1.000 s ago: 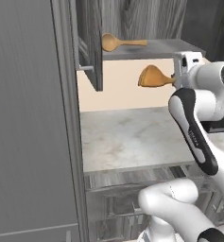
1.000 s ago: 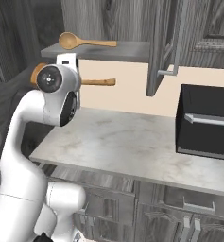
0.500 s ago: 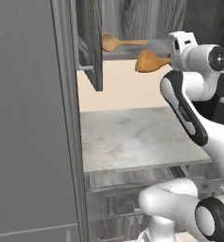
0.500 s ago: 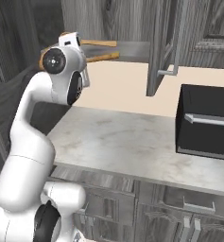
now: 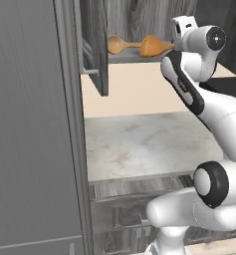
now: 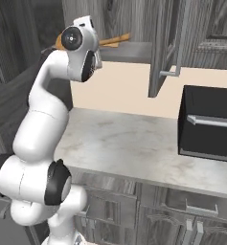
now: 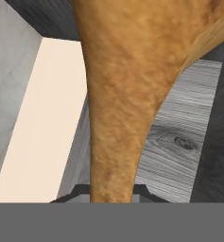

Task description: Organize the utensils by type. Pick up the wooden spoons from the counter and place them in the open cabinet. Then pick up the metallic utensils from the counter and place them in the open drawer.

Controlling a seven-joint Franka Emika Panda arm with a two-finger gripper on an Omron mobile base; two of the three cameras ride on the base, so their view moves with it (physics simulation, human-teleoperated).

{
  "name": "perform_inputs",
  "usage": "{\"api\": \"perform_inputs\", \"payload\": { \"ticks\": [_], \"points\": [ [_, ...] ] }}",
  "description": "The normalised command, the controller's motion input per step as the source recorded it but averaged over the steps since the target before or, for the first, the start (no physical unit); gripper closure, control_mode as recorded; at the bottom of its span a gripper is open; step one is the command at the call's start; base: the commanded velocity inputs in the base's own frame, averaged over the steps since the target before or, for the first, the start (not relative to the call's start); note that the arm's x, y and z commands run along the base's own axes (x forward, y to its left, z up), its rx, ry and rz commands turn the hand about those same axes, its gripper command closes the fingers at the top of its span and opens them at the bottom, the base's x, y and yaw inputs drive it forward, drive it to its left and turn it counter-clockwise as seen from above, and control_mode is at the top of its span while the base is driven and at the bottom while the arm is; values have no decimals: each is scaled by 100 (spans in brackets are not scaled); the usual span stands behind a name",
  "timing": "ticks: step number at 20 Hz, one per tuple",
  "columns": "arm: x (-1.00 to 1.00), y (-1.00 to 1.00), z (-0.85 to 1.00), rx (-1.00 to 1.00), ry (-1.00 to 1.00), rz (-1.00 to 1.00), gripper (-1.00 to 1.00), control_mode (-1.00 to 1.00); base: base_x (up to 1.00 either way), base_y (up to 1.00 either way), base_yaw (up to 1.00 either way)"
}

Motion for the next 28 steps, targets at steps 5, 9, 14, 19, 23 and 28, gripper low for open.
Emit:
{"api": "perform_inputs", "payload": {
  "ticks": [5,9,14,19,23,28],
  "points": [
    [80,-19,0,1,0,0,100,-100,0,0,0],
    [81,-15,2,8,0,0,100,-100,0,0,0],
    [76,-21,11,8,0,7,100,-100,0,0,0],
    [54,-41,0,0,0,15,100,-100,0,0,0],
    [36,-44,0,0,0,8,100,-100,0,0,0],
    [30,-30,0,0,1,0,100,-100,0,0,0]
  ]
}}
